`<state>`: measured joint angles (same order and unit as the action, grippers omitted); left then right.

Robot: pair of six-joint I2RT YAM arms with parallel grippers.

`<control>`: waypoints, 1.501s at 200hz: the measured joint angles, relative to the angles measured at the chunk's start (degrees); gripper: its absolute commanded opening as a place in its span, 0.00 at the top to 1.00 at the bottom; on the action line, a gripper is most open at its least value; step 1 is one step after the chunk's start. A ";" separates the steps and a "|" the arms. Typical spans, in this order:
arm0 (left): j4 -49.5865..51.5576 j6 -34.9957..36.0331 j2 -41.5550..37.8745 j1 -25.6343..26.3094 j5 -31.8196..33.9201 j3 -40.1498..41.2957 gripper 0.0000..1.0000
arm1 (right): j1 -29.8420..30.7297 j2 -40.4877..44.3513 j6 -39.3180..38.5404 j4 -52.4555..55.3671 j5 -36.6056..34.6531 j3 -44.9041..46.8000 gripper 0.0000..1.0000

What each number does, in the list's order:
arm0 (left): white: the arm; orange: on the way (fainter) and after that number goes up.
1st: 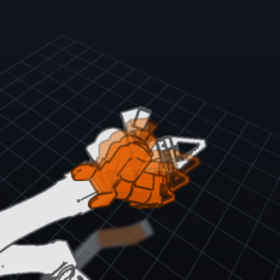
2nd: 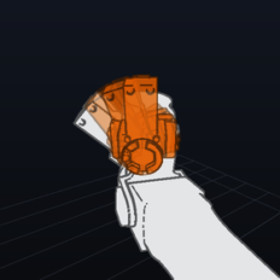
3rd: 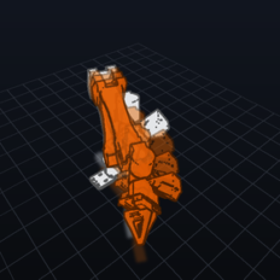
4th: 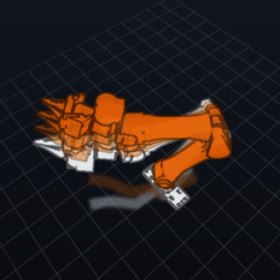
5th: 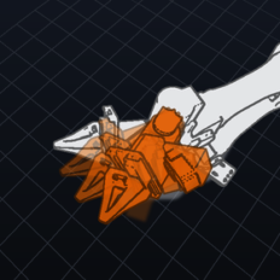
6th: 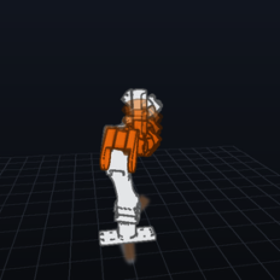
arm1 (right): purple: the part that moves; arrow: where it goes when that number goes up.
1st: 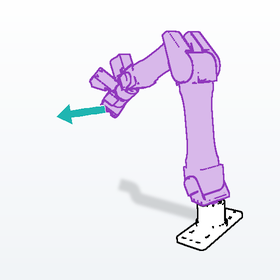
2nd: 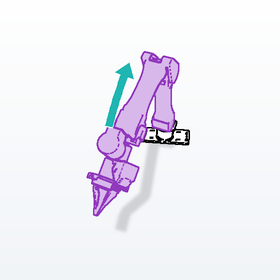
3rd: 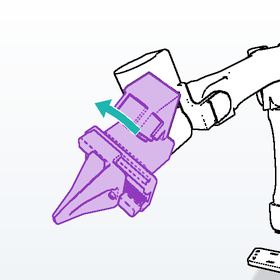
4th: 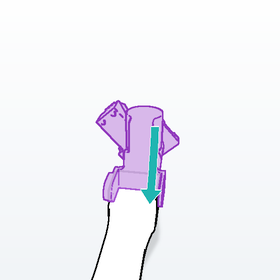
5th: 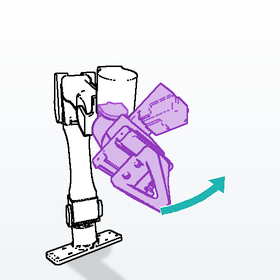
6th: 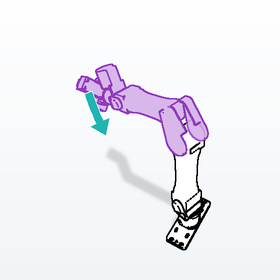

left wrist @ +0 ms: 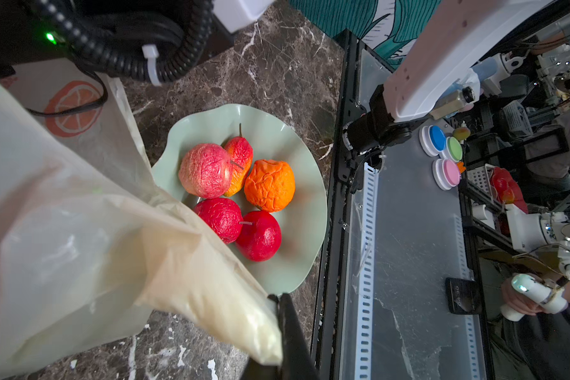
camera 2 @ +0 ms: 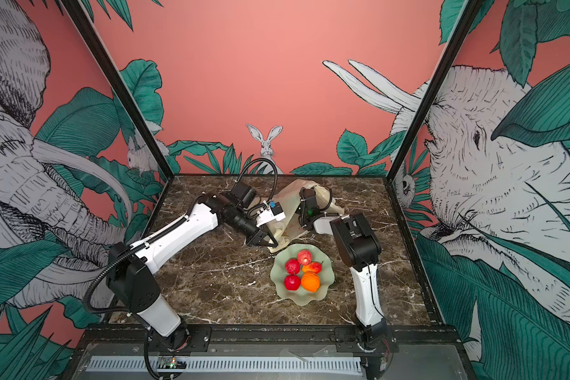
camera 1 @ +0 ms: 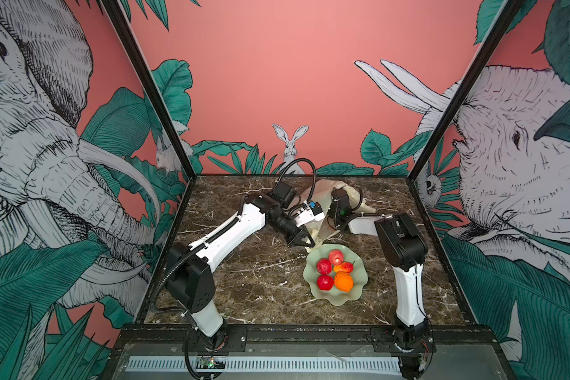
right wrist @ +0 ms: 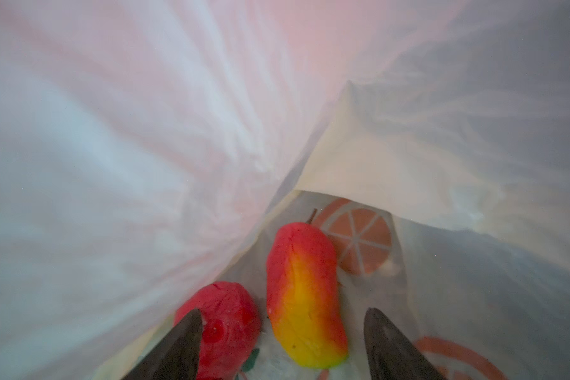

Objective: Take fruits out of the plastic bag
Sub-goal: Take out the fake fruit from the plastic bag.

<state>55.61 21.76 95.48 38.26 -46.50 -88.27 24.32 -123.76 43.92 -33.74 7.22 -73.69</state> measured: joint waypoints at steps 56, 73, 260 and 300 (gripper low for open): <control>1.55 1.68 0.09 0.00 0.13 -0.85 1.00 | 1.05 -2.34 -1.92 4.28 1.09 -5.90 0.28; 1.57 2.23 0.09 0.00 -0.20 -0.85 1.00 | 1.60 -2.67 -2.62 6.99 0.72 -8.07 0.35; 5.05 11.39 -3.37 -0.81 4.92 4.20 1.00 | 4.26 12.39 -20.20 14.75 5.60 6.82 0.32; 5.22 11.85 -3.37 -1.44 8.22 -0.28 1.00 | -1.77 20.96 -19.50 19.37 -1.68 9.99 0.32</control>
<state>60.84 33.61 92.12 36.82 -38.28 -88.55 22.55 -102.80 24.43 -14.37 5.54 -63.70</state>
